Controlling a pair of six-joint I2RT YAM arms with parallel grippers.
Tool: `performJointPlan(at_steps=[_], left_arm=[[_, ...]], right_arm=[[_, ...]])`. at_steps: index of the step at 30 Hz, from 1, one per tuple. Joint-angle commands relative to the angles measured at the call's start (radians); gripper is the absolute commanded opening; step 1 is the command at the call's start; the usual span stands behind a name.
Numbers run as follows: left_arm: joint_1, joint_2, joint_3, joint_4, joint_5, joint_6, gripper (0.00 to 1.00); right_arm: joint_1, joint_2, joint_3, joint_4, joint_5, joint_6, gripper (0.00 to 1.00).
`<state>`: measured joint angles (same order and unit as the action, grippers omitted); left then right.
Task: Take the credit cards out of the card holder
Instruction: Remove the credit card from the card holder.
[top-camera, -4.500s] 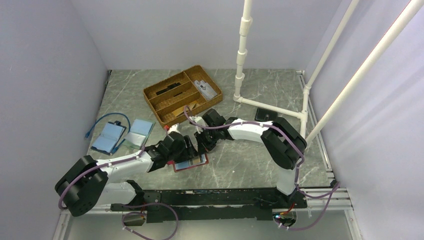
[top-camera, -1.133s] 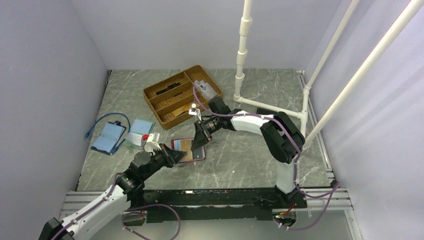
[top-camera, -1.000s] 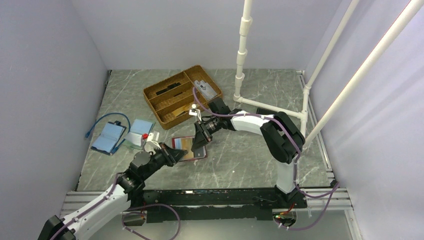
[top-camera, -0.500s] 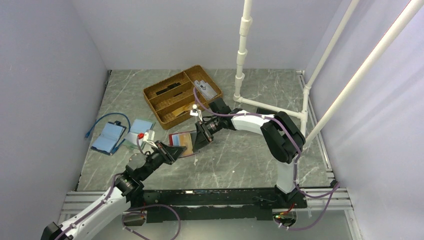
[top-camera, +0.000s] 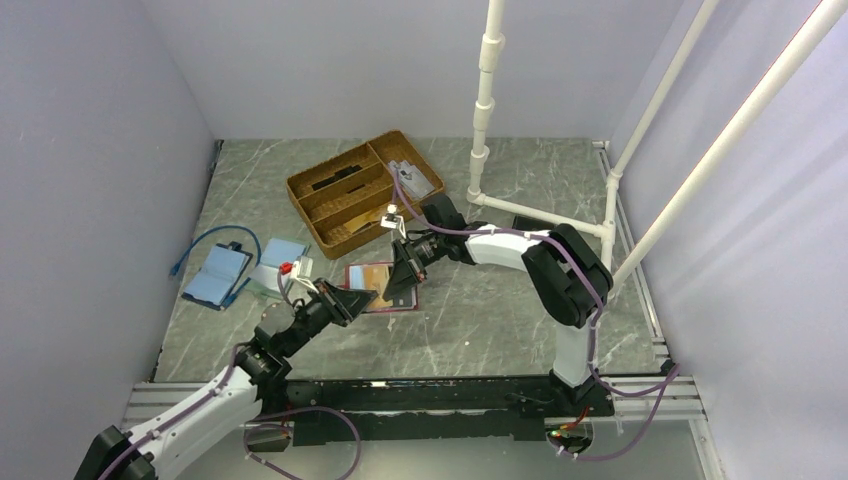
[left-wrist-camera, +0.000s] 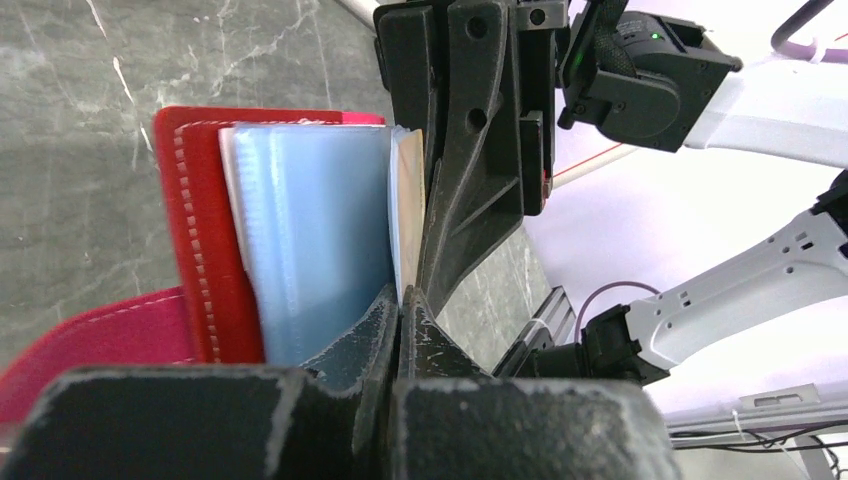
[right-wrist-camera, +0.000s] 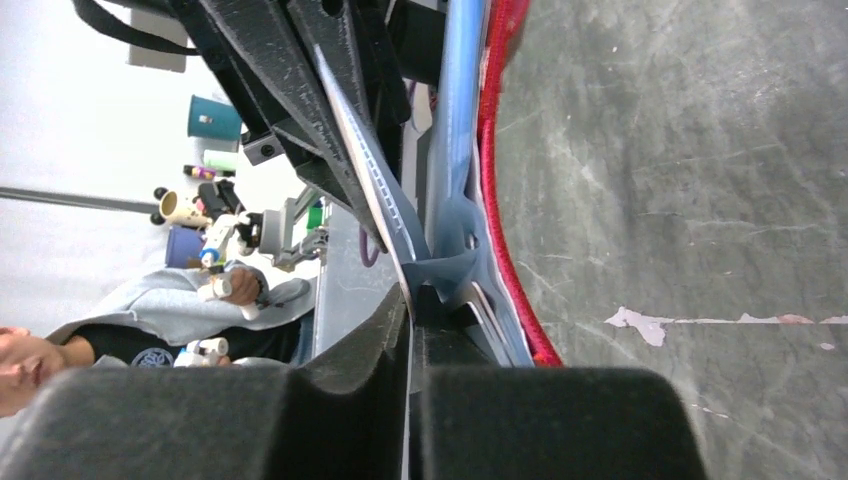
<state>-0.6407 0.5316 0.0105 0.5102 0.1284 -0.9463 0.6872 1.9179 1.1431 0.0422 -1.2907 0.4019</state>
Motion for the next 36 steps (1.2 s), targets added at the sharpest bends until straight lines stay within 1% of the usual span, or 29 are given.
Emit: performJointPlan(at_steps=[1, 2, 5, 6, 7, 9, 11, 13, 14, 15, 16, 18, 23, 27, 32, 36], left_arm=[[-0.001, -0.069, -0.006, -0.013, -0.015, -0.033, 0.06], [0.000, -0.104, -0.002, -0.065, -0.024, -0.037, 0.09], [0.000, -0.183, 0.010, -0.186, -0.052, -0.049, 0.24], [0.001, -0.207, 0.012, -0.216, -0.057, -0.050, 0.28], [0.001, -0.229, 0.015, -0.244, -0.059, -0.052, 0.31], [0.002, -0.261, 0.021, -0.286, -0.061, -0.054, 0.33], [0.003, -0.279, 0.025, -0.316, -0.063, -0.057, 0.32], [0.005, -0.283, 0.025, -0.324, -0.061, -0.061, 0.27], [0.006, -0.281, 0.023, -0.318, -0.059, -0.062, 0.23], [0.006, -0.276, 0.022, -0.311, -0.056, -0.062, 0.17], [0.007, -0.269, 0.023, -0.309, -0.057, -0.064, 0.07], [0.009, -0.256, 0.025, -0.308, -0.056, -0.065, 0.00], [0.017, -0.243, 0.014, -0.312, -0.058, -0.069, 0.00], [0.030, -0.227, -0.009, -0.355, -0.070, -0.091, 0.00], [0.038, -0.164, -0.009, -0.391, -0.082, -0.073, 0.00], [0.051, -0.102, -0.009, -0.427, -0.101, -0.080, 0.00]], right_arm=[[-0.002, -0.040, 0.001, 0.075, -0.016, 0.020, 0.00], [-0.002, -0.040, 0.003, 0.068, -0.015, 0.013, 0.00], [-0.002, -0.037, 0.006, 0.057, -0.014, 0.003, 0.00], [-0.002, -0.036, 0.006, 0.056, -0.017, 0.002, 0.00], [-0.002, -0.035, 0.006, 0.056, -0.018, 0.002, 0.00], [-0.002, -0.032, 0.006, 0.056, -0.017, 0.000, 0.00], [-0.002, -0.028, 0.006, 0.055, -0.021, -0.001, 0.00], [-0.002, -0.027, 0.006, 0.058, -0.024, 0.001, 0.00], [-0.002, -0.026, 0.007, 0.056, -0.025, -0.001, 0.00], [-0.002, -0.025, 0.007, 0.055, -0.024, -0.004, 0.00], [-0.002, -0.024, 0.007, 0.051, -0.023, -0.006, 0.00], [-0.003, -0.016, 0.014, 0.029, -0.021, -0.023, 0.00], [-0.005, 0.028, 0.017, -0.012, -0.014, -0.067, 0.00], [-0.005, 0.077, 0.031, -0.092, 0.011, -0.134, 0.00], [-0.005, 0.138, 0.060, -0.203, 0.094, -0.206, 0.00], [-0.006, 0.172, 0.072, -0.254, 0.168, -0.237, 0.00]])
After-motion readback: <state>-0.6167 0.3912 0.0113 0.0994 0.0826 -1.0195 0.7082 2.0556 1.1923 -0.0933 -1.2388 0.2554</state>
